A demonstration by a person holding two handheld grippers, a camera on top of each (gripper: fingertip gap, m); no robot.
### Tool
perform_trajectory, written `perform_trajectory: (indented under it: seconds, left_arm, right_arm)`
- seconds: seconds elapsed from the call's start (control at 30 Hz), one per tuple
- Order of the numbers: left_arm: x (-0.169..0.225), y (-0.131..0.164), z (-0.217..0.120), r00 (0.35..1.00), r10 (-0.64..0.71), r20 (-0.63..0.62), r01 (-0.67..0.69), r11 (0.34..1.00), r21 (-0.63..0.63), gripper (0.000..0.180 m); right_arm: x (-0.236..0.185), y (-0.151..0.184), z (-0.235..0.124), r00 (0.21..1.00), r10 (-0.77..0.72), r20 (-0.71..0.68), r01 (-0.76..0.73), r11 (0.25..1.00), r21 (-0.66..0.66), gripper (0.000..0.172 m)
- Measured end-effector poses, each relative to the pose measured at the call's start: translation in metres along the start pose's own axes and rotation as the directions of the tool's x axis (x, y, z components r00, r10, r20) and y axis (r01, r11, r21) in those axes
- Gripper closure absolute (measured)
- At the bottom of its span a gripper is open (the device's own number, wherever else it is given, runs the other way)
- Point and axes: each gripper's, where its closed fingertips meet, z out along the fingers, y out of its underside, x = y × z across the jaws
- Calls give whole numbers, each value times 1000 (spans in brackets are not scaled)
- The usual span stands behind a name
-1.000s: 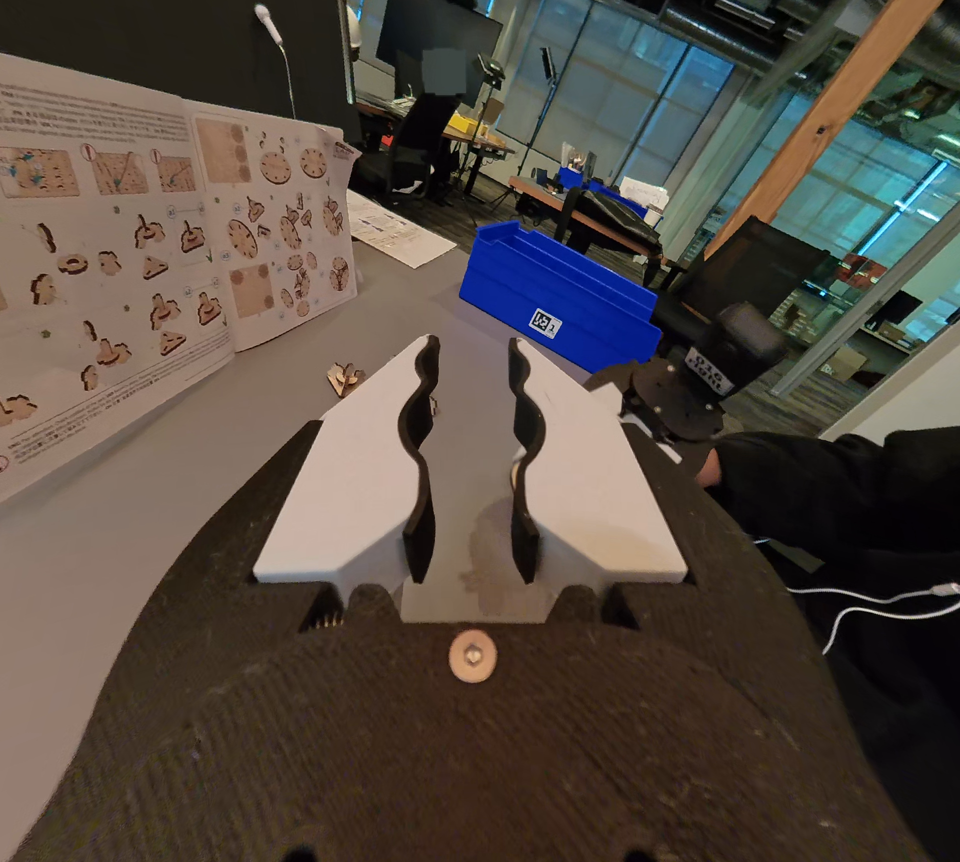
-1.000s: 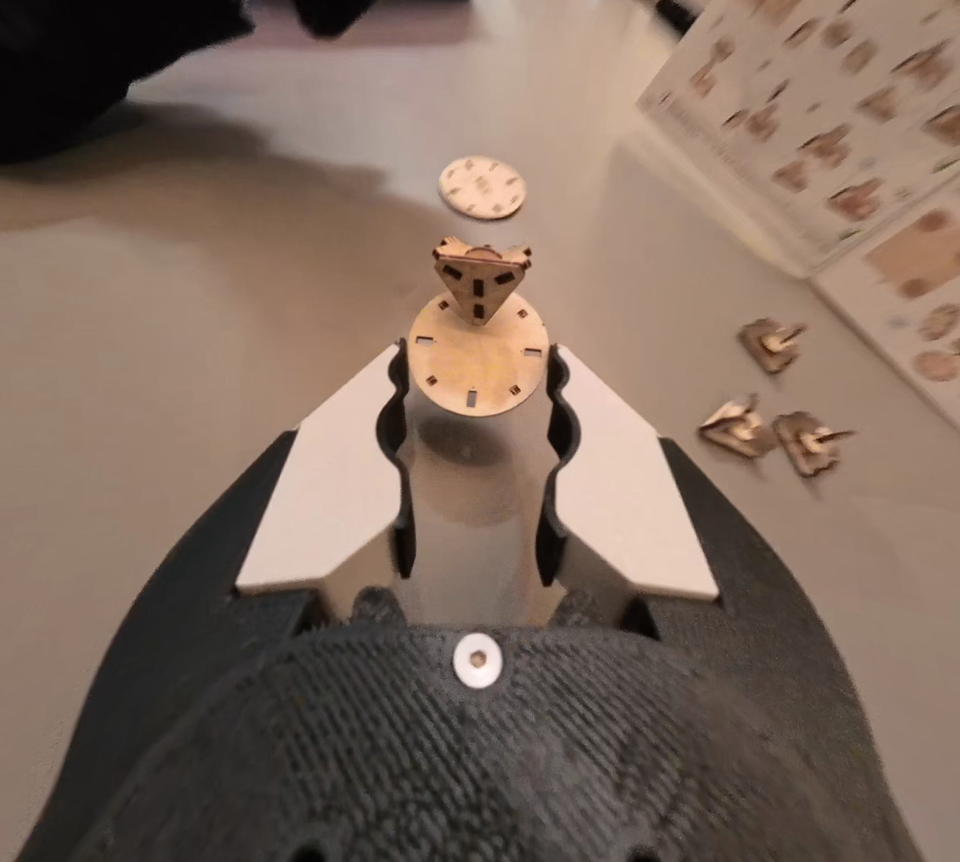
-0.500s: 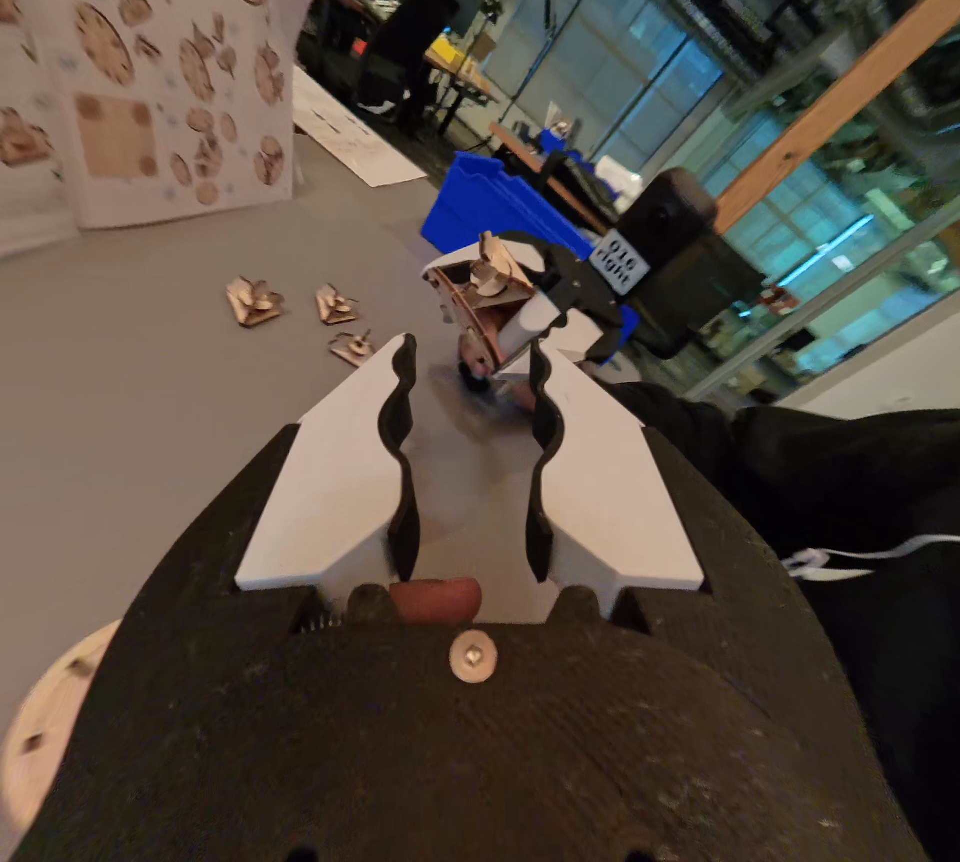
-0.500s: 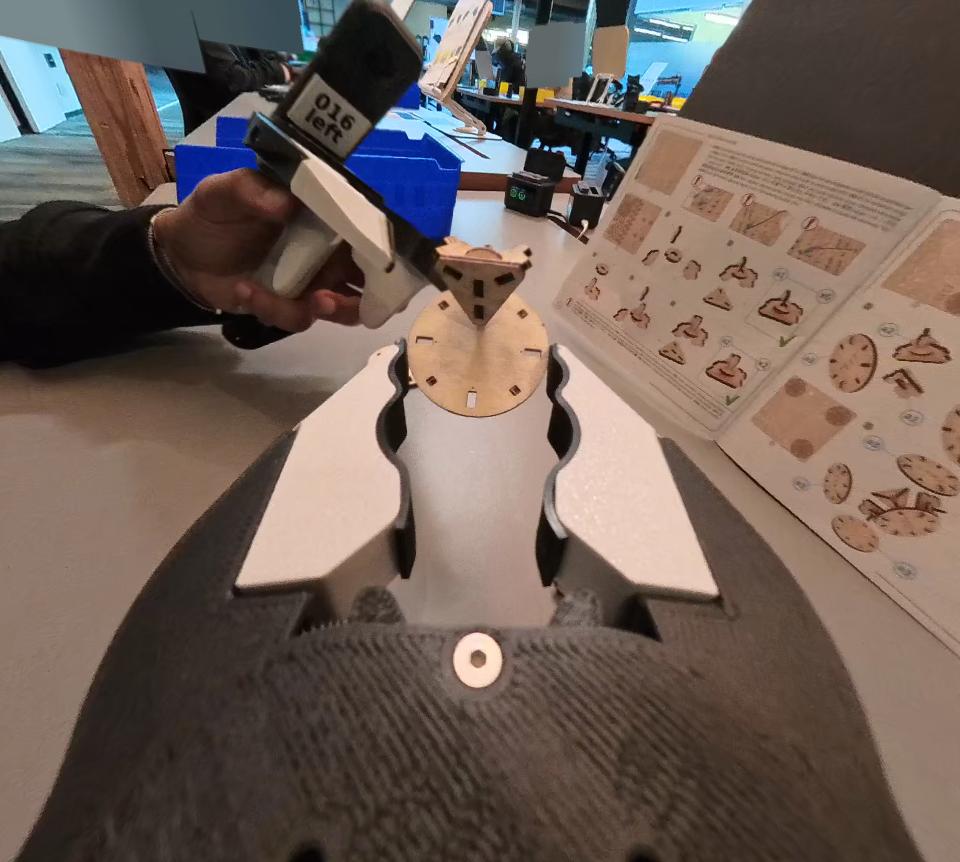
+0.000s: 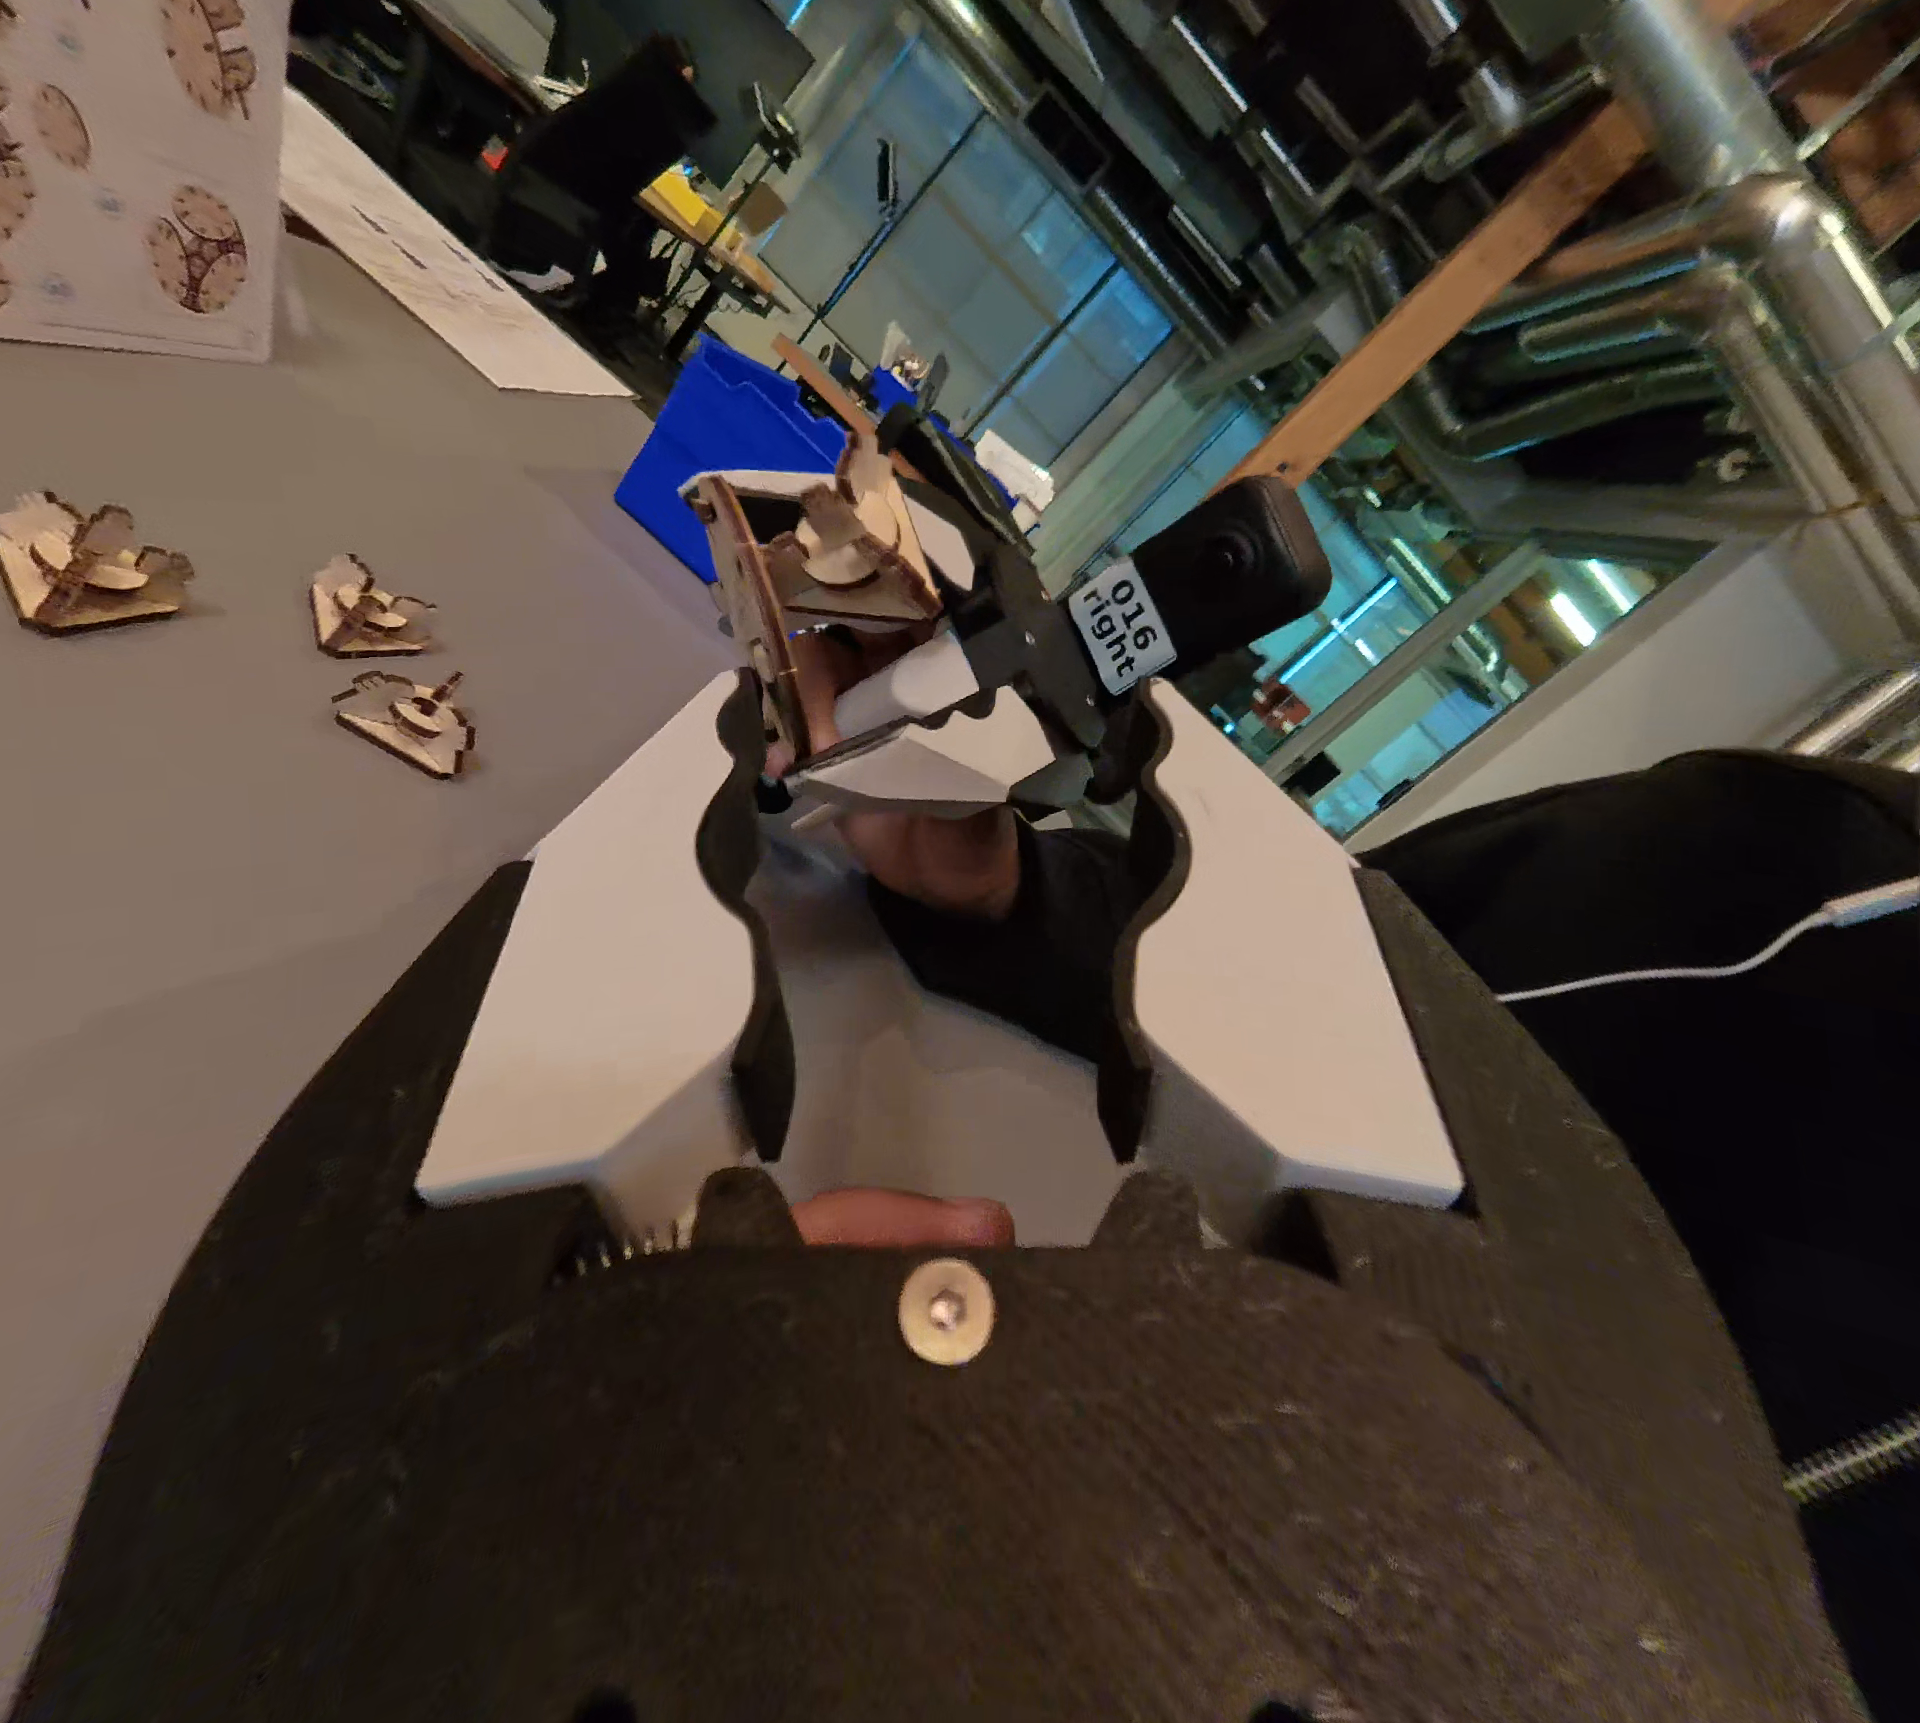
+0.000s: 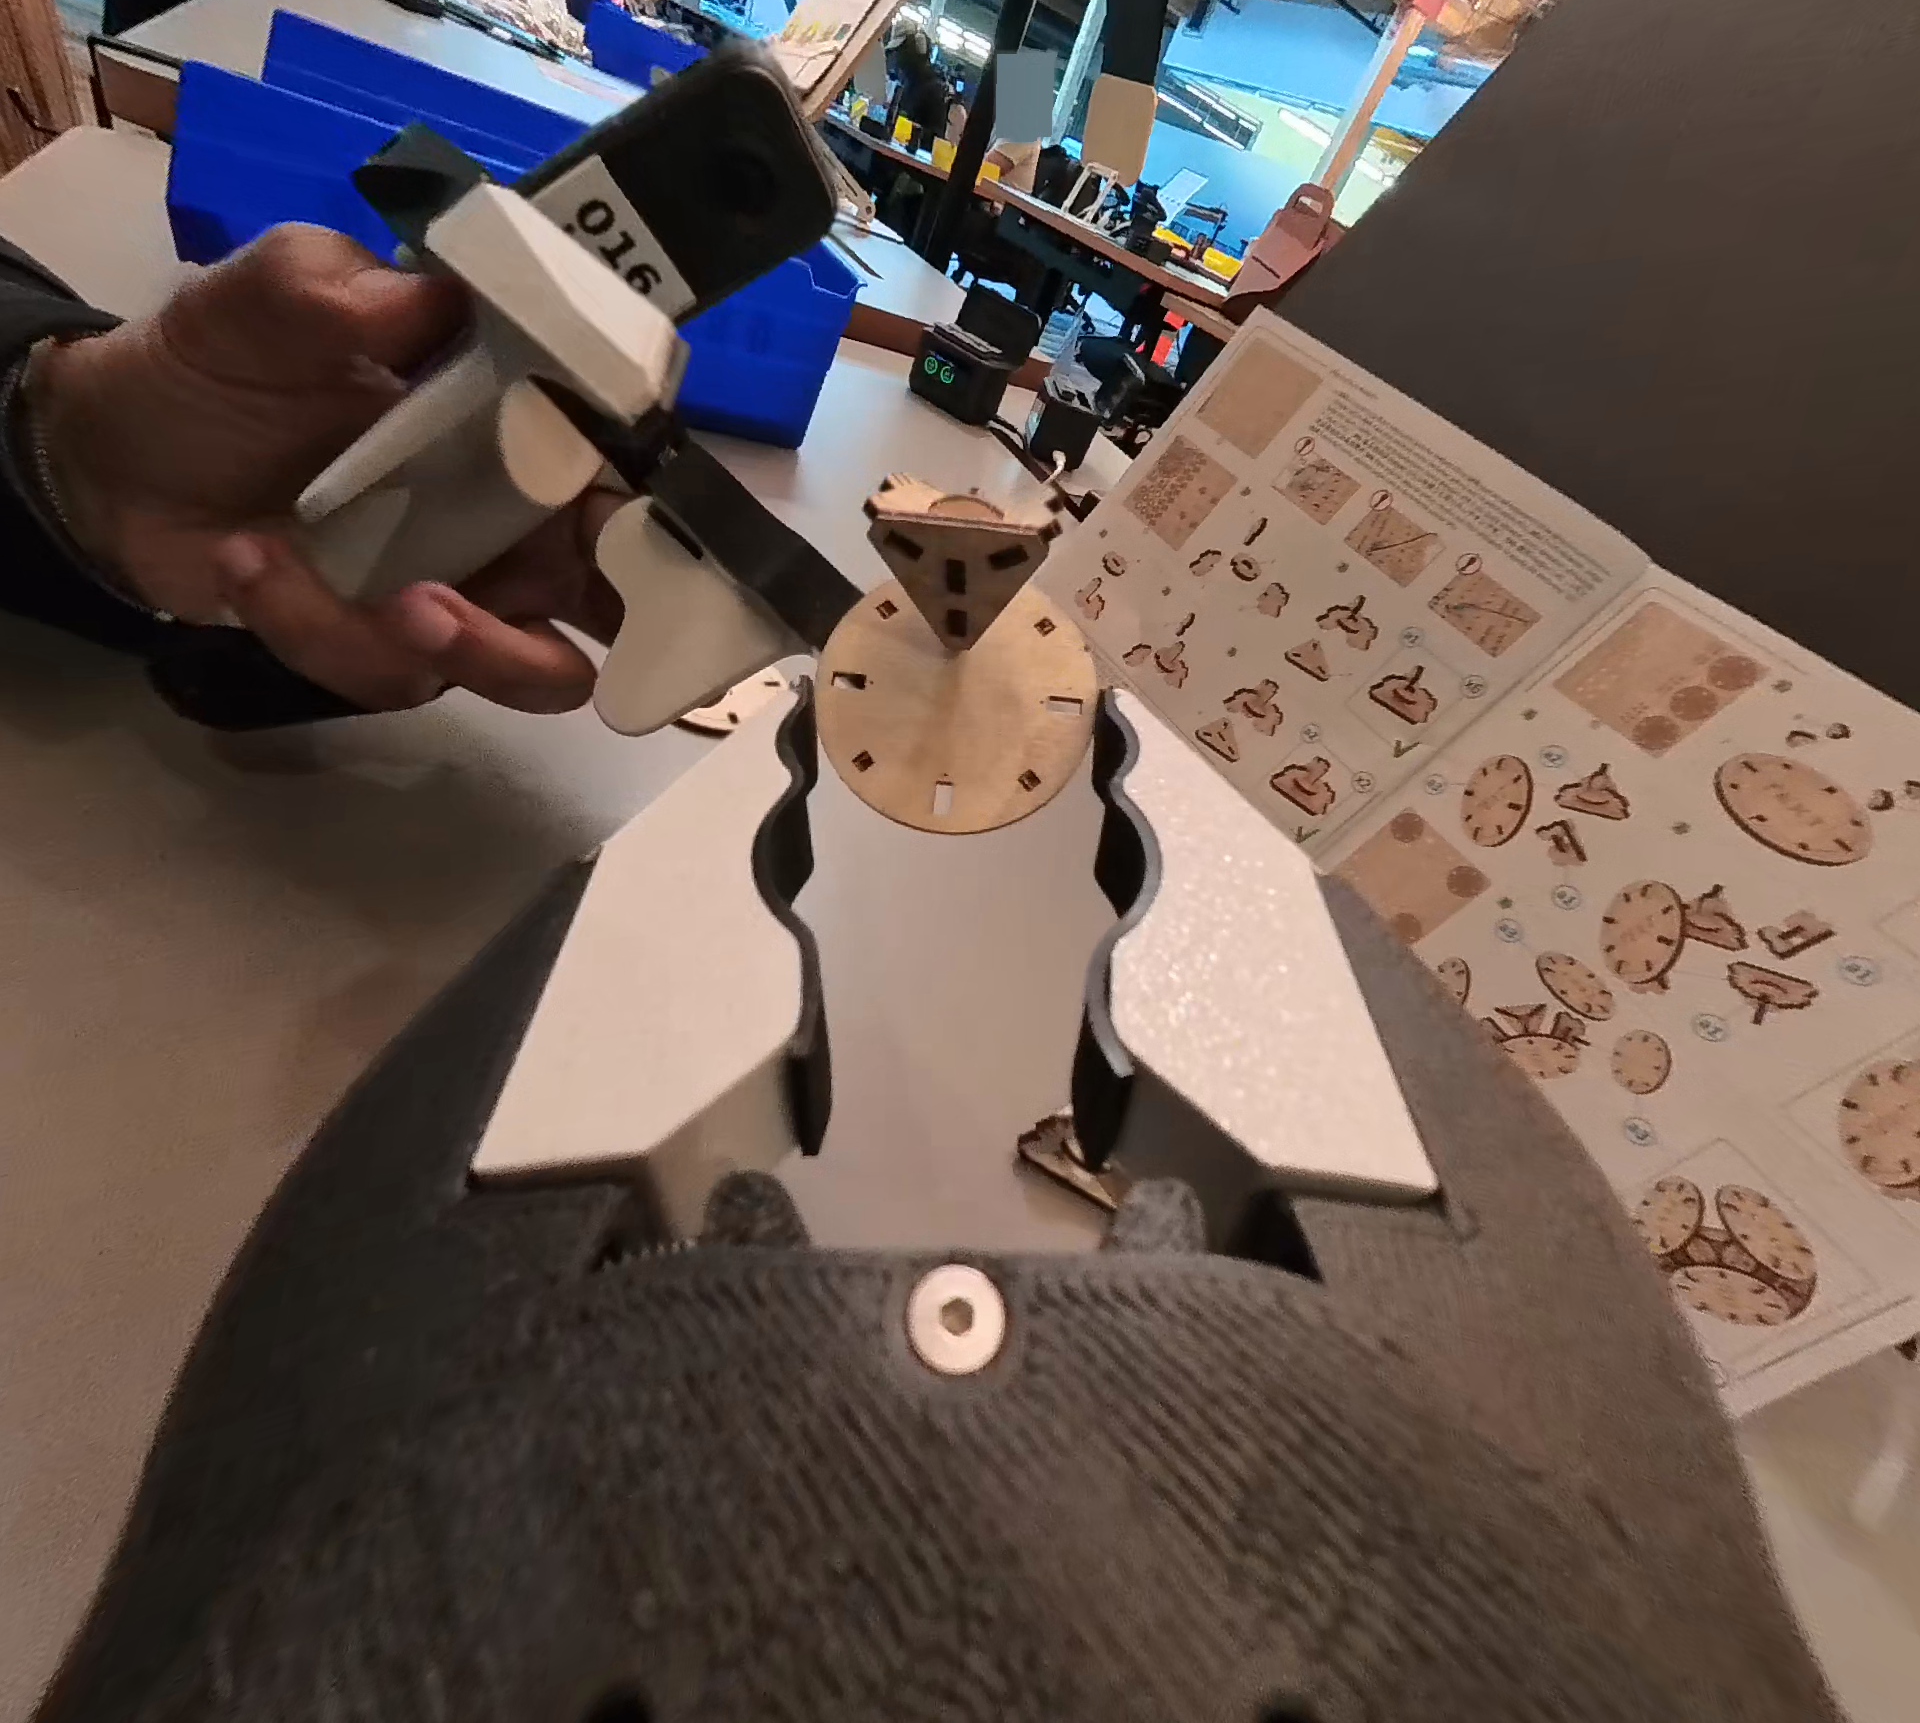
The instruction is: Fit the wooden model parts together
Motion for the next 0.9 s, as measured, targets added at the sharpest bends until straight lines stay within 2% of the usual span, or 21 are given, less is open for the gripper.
perform_trajectory:
  seconds: [0.2, 0.33, 0.5, 0.67, 0.9]
  left_arm:
    - [-19, -10, -13, 972, -233, -34, 234, 971, 42, 114]
    - [-11, -7, -15, 938, -319, -137, 319, 947, -28, 115]
    - [3, 2, -9, 962, -240, -134, 230, 970, -84, 121]
    - [3, -3, -13, 973, -202, -114, 195, 978, -73, 138]
    - [7, 1, -11, 993, -89, -72, 81, 991, -106, 144]
  right_arm:
    - [-7, 6, 0, 997, 1, 72, 1, 1000, -17, 119]
    - [-15, 2, -6, 991, -43, 127, 43, 999, 6, 119]
    - [-19, 0, -10, 979, -146, 143, 147, 989, 4, 119]
    - [-27, -3, -12, 961, -225, 163, 226, 974, 7, 119]
    - [-29, -8, -15, 922, -360, 146, 362, 932, 10, 119]
